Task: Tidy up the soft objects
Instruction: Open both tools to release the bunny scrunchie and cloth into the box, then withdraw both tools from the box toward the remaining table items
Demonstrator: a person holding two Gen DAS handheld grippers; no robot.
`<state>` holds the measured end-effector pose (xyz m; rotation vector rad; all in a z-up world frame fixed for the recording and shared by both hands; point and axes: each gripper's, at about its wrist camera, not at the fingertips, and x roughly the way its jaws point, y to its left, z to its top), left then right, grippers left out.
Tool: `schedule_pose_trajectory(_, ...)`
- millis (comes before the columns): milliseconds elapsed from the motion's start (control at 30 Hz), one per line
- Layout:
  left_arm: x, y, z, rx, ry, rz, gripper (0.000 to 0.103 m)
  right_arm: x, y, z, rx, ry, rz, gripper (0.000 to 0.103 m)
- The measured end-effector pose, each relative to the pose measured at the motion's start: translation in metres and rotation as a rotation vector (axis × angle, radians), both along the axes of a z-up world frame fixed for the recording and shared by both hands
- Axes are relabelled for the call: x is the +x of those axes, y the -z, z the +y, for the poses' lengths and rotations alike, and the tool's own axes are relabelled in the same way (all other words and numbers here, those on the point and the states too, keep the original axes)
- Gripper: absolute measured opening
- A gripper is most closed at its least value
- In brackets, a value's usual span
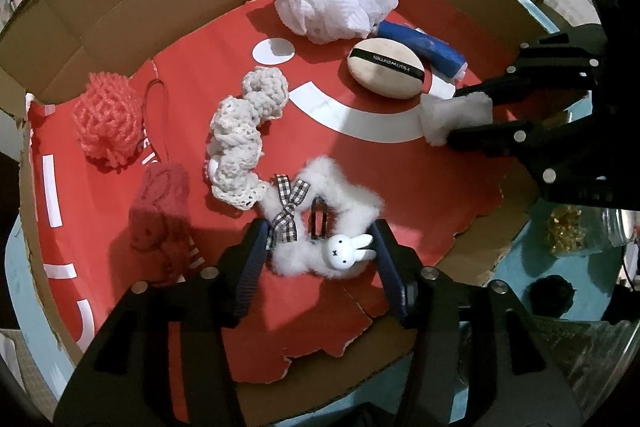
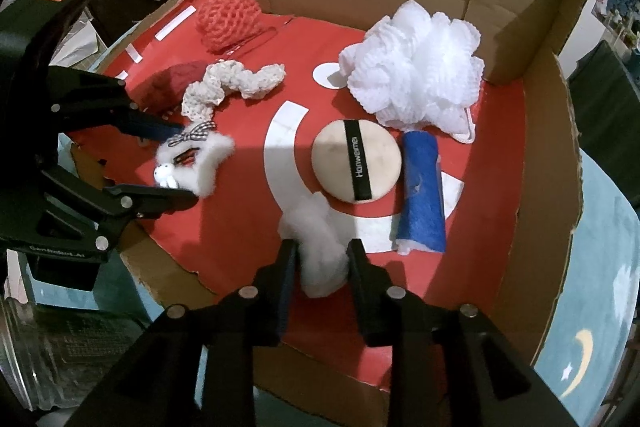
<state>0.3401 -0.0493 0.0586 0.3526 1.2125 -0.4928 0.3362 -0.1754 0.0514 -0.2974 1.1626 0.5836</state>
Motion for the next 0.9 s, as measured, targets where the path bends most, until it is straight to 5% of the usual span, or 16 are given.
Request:
schedule_pose_trajectory(433, -0.003, -0.013, 0.012, -0.015, -0.031, -0.032, 0.061, -0.009, -0.017, -0.003, -0.008, 0.009, -0.053, 0.057)
schedule_pose_trajectory(567, -0.011, -0.027, 0.021, -0.027, -0.061, -0.066, 0.072, -0.020, -0.037, -0.009, 0.013, 0.033, -0.101, 0.067)
schedule_pose_trajectory(900, -0.062, -0.084, 0.044, -0.033, -0.183, -0.278, 0.075, -0.066, -0.096, -0.030, 0.097, 0.100, -0.246, 0.087)
